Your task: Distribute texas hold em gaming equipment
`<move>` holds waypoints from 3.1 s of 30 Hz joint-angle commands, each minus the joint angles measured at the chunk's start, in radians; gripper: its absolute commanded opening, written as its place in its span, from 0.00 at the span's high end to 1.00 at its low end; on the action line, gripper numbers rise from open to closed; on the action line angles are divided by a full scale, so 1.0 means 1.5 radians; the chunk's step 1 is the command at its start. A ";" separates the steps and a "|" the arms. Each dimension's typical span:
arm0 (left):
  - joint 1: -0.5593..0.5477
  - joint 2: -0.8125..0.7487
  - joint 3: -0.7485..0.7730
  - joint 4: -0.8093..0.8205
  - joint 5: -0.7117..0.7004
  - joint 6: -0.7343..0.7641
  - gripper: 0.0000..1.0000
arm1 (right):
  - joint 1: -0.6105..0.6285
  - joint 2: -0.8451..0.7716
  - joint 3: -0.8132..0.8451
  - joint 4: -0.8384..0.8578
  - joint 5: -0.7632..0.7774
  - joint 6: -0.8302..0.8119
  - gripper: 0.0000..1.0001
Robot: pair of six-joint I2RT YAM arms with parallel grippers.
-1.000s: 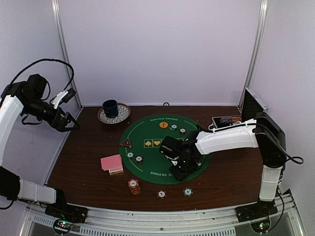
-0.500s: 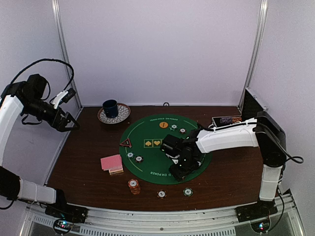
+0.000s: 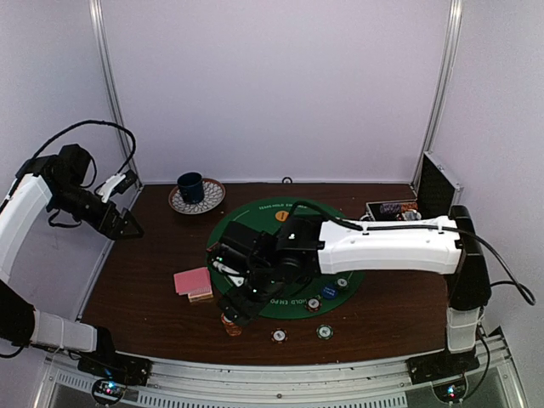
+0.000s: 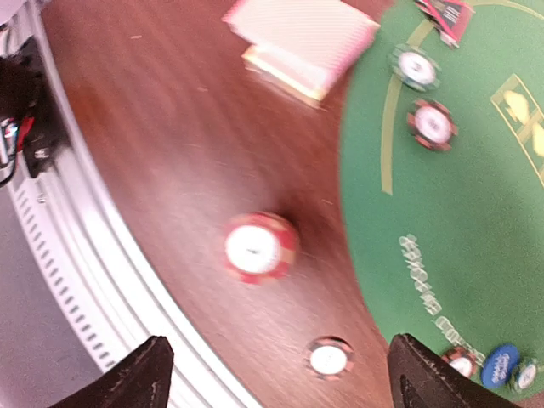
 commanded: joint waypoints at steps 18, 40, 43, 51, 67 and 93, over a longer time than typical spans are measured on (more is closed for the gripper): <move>0.004 -0.026 -0.063 0.049 0.015 0.004 0.02 | 0.032 0.200 0.227 -0.109 -0.006 -0.062 0.03; 0.004 -0.031 -0.049 0.035 0.003 0.019 0.02 | 0.002 0.262 0.265 -0.091 -0.055 -0.077 0.25; 0.004 -0.030 -0.049 0.035 0.005 0.019 0.02 | 0.002 0.264 0.265 -0.091 -0.059 -0.076 0.29; 0.004 -0.029 -0.049 0.035 -0.001 0.020 0.02 | 0.001 0.266 0.264 -0.087 -0.061 -0.075 0.44; 0.005 -0.028 -0.045 0.026 0.010 0.024 0.02 | 0.000 0.218 0.296 -0.120 -0.041 -0.083 0.58; 0.004 -0.019 -0.036 0.020 0.001 0.030 0.02 | -0.358 0.230 0.323 -0.127 0.053 -0.116 0.65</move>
